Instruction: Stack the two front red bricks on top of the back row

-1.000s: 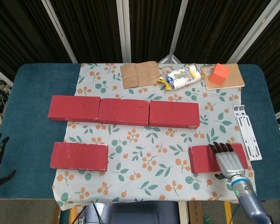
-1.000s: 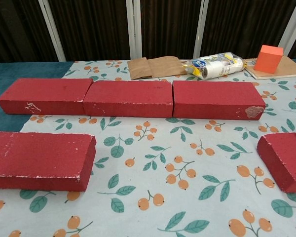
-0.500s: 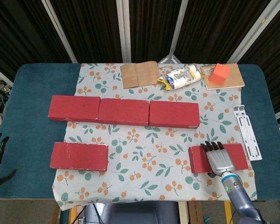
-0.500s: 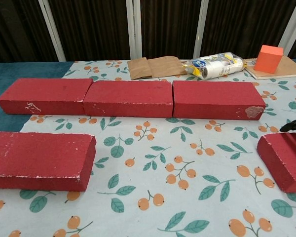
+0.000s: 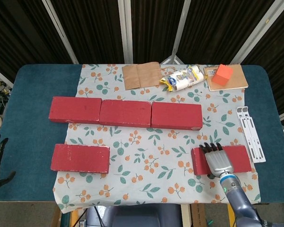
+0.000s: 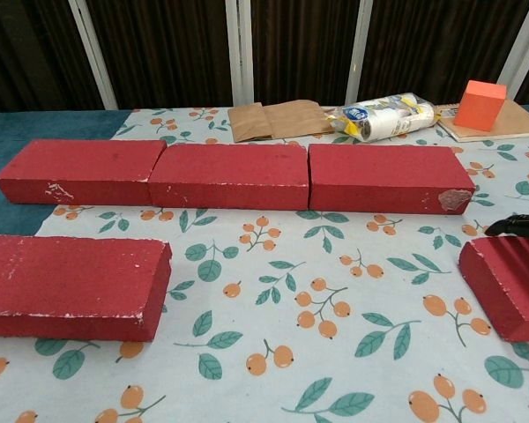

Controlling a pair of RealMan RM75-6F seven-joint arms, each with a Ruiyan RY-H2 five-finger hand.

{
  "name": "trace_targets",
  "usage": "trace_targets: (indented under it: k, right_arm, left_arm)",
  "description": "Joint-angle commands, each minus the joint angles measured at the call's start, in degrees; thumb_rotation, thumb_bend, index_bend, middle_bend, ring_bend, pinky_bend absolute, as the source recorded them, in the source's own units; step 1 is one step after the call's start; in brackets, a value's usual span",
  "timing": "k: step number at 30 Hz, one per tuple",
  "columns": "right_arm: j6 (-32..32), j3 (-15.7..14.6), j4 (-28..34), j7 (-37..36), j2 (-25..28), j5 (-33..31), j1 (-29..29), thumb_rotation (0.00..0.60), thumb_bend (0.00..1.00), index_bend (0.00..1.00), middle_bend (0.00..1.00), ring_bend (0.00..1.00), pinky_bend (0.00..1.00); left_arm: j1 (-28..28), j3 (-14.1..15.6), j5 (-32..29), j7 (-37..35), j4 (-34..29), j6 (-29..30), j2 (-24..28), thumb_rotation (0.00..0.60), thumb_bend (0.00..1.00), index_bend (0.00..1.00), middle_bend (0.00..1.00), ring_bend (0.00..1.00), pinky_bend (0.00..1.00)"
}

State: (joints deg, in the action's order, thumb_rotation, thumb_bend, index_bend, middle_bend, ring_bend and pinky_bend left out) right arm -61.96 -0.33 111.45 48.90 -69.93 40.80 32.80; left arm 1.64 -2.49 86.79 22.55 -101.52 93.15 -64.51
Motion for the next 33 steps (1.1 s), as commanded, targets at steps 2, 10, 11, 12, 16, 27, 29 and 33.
trace_targets:
  k: [2, 10, 11, 12, 16, 27, 29, 33]
  right_arm:
    - [0.1, -0.2, 0.2, 0.8, -0.4, -1.6, 1.4, 0.6, 0.21, 0.0, 0.17, 0.16, 0.0]
    - [0.3, -1.0, 0.2, 1.1, -0.6, -2.8, 3.2, 0.6, 0.21, 0.05, 0.27, 0.25, 0.0]
    - [0.3, -1.0, 0.3, 1.0, -0.5, -2.8, 3.4, 0.6, 0.21, 0.07, 0.27, 0.25, 0.0]
    - [0.2, -1.0, 0.4, 0.8, -0.5, -2.7, 3.6, 0.6, 0.21, 0.09, 0.27, 0.25, 0.0]
    - [-0.4, -0.6, 1.0, 0.2, 0.1, -2.2, 4.2, 0.6, 0.21, 0.18, 0.27, 0.25, 0.0]
    - [-1.9, 6.8, 6.2, 1.6, 5.2, -8.7, 11.1, 0.6, 0.21, 0.29, 0.27, 0.25, 0.0]
    - [-1.8, 9.0, 6.9, 2.0, 6.4, -12.0, 13.4, 0.6, 0.21, 0.29, 0.28, 0.25, 0.0]
    - [-1.9, 12.8, 7.7, 5.6, 8.2, -21.0, 19.4, 0.6, 0.21, 0.29, 0.29, 0.26, 0.0]
  left_arm:
    - [0.0, 0.0, -0.1, 0.0, 0.0, 0.0, 0.0, 0.6, 0.04, 0.1, 0.02, 0.0, 0.06]
    - [0.1, 0.1, -0.1, 0.0, -0.1, 0.1, 0.1, 0.6, 0.04, 0.11, 0.02, 0.0, 0.06]
    - [0.1, 0.1, -0.1, 0.0, -0.1, 0.1, 0.1, 0.6, 0.04, 0.11, 0.02, 0.0, 0.06]
    - [0.1, 0.1, -0.1, 0.0, -0.1, 0.0, 0.1, 0.6, 0.04, 0.12, 0.02, 0.0, 0.06]
    - [0.1, 0.1, -0.1, -0.1, -0.1, 0.0, 0.2, 0.6, 0.04, 0.12, 0.02, 0.0, 0.06]
    - [0.0, 0.1, -0.3, -0.2, -0.2, -0.2, 0.2, 0.6, 0.04, 0.13, 0.02, 0.0, 0.06]
    - [0.0, 0.0, -0.4, -0.2, -0.1, -0.3, 0.2, 0.6, 0.04, 0.13, 0.02, 0.0, 0.06]
    - [-0.2, 0.0, -0.7, 0.0, 0.0, -0.5, 0.1, 0.6, 0.04, 0.13, 0.02, 0.0, 0.06]
